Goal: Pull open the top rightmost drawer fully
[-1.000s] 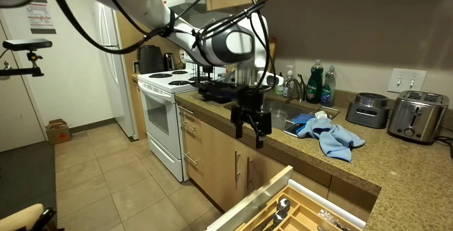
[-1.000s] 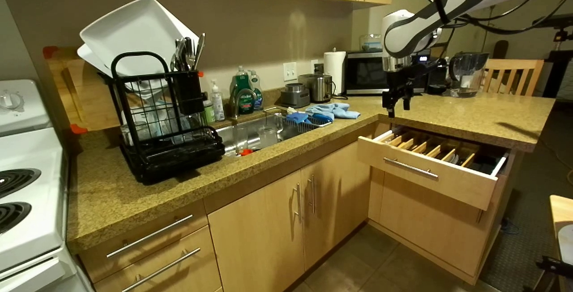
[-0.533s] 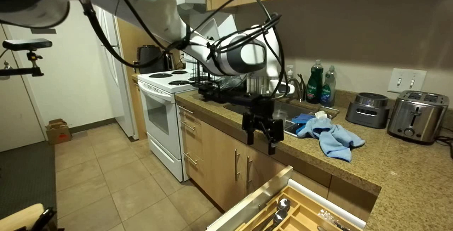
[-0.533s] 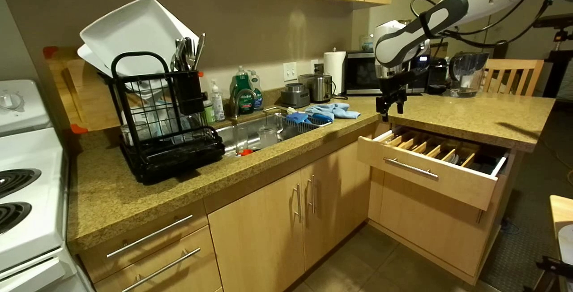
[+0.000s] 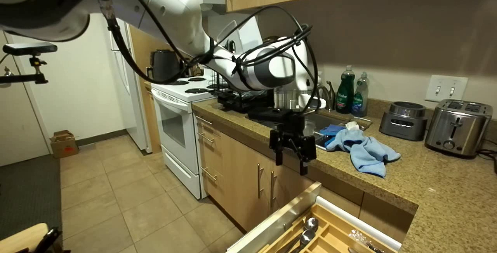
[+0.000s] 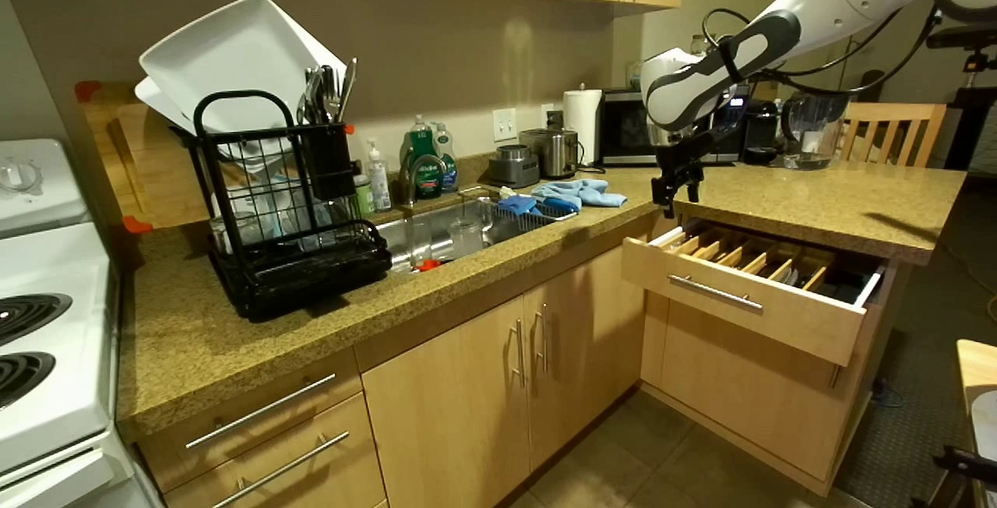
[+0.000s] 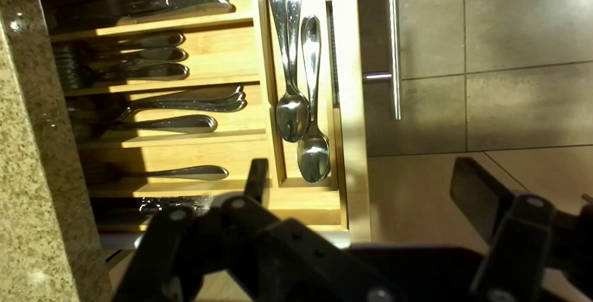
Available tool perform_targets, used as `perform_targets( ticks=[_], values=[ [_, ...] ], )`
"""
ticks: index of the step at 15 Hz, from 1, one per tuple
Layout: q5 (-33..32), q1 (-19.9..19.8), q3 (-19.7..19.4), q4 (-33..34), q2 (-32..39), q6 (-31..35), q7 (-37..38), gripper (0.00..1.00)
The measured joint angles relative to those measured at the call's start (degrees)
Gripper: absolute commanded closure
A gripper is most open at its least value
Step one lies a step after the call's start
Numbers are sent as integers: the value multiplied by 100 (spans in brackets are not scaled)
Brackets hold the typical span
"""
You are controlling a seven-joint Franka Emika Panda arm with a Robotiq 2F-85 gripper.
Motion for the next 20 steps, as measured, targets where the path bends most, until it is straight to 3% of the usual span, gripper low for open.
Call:
perform_targets(
  ticks=[20],
  values=[
    [160, -108, 96, 2, 266, 11, -1, 0]
  ],
)
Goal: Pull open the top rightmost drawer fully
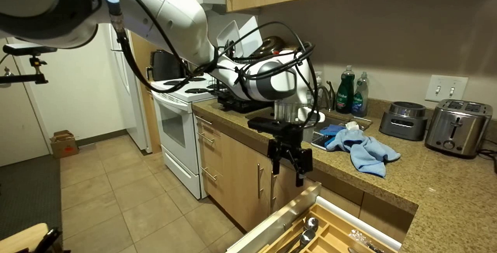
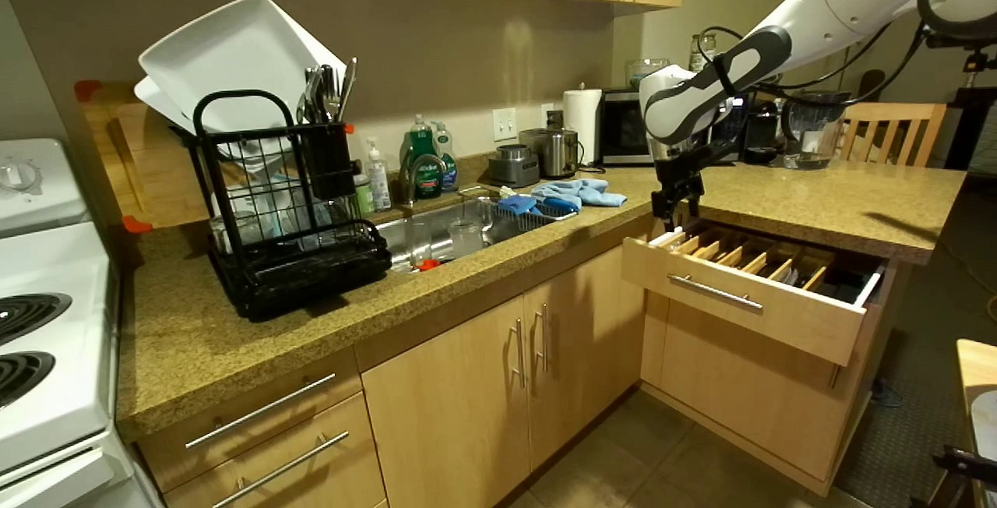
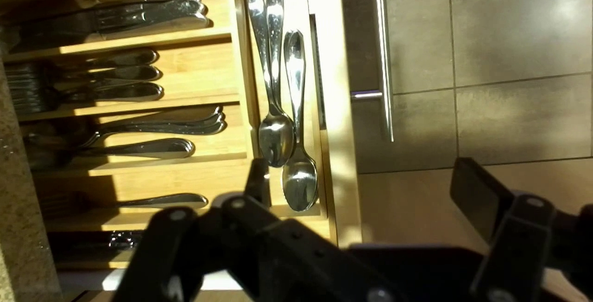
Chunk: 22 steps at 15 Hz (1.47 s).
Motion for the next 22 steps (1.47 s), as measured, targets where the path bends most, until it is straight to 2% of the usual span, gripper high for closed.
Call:
perform_targets(
  ticks=[11, 22],
  values=[
    [370, -309, 159, 0, 434, 164, -82, 0],
    [835, -568, 361, 0, 667, 519, -522, 0]
  ],
)
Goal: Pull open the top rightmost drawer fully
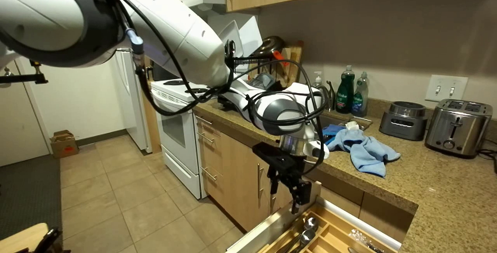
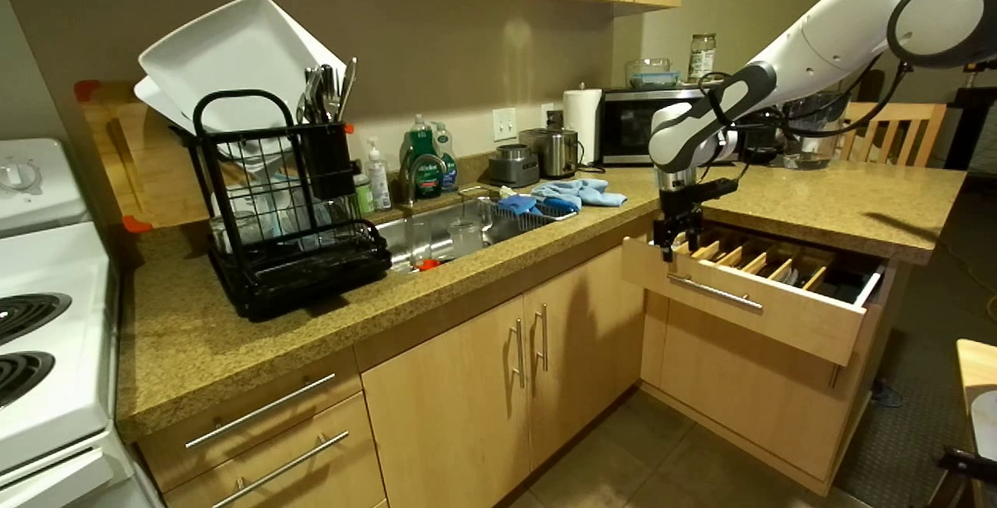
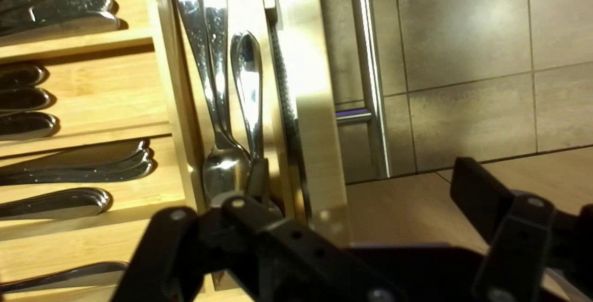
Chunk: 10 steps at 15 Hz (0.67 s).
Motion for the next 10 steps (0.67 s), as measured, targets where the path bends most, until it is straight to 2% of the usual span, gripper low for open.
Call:
perform_targets(
  ticks=[10],
  values=[
    [44, -57, 162, -23, 195, 232, -296, 0]
  ],
)
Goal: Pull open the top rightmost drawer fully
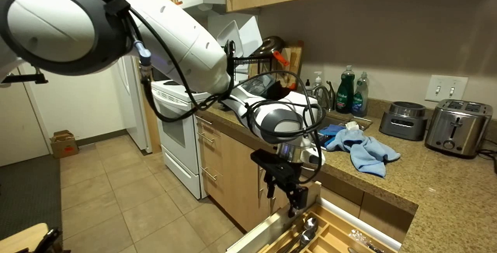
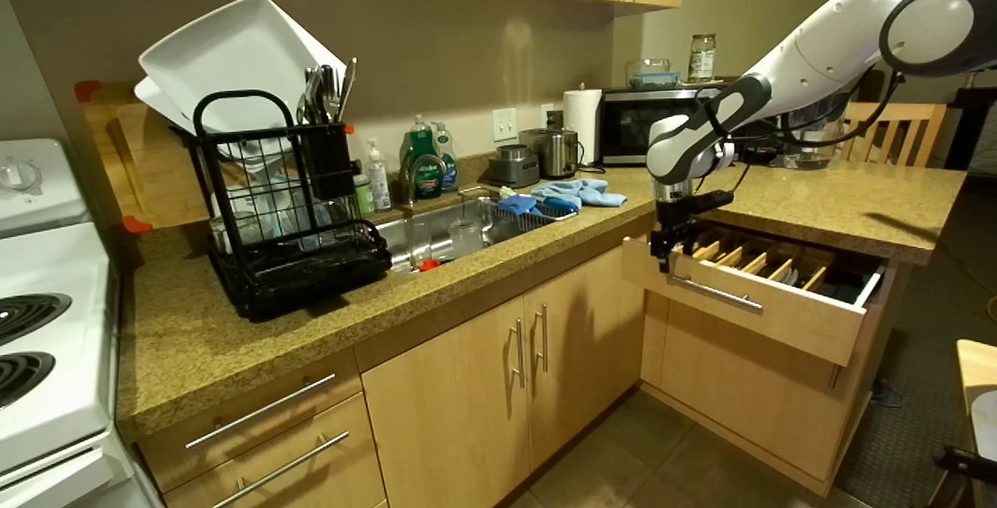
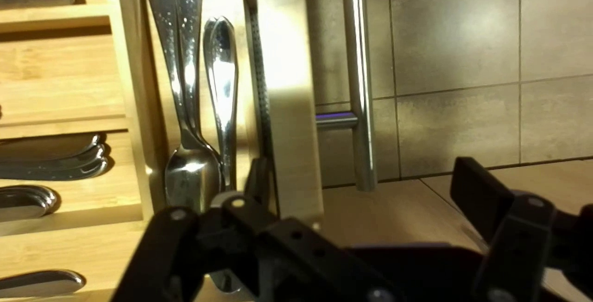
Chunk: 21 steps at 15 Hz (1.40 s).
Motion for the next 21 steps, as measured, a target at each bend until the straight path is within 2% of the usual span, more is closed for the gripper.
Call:
perform_targets(
  ticks=[7, 17, 21],
  values=[
    [123, -19, 151, -25, 20, 10, -269, 0],
    [500, -7, 704, -77, 26, -44, -779, 0],
    [500, -6, 717, -82, 27, -131, -1013, 0]
  ],
)
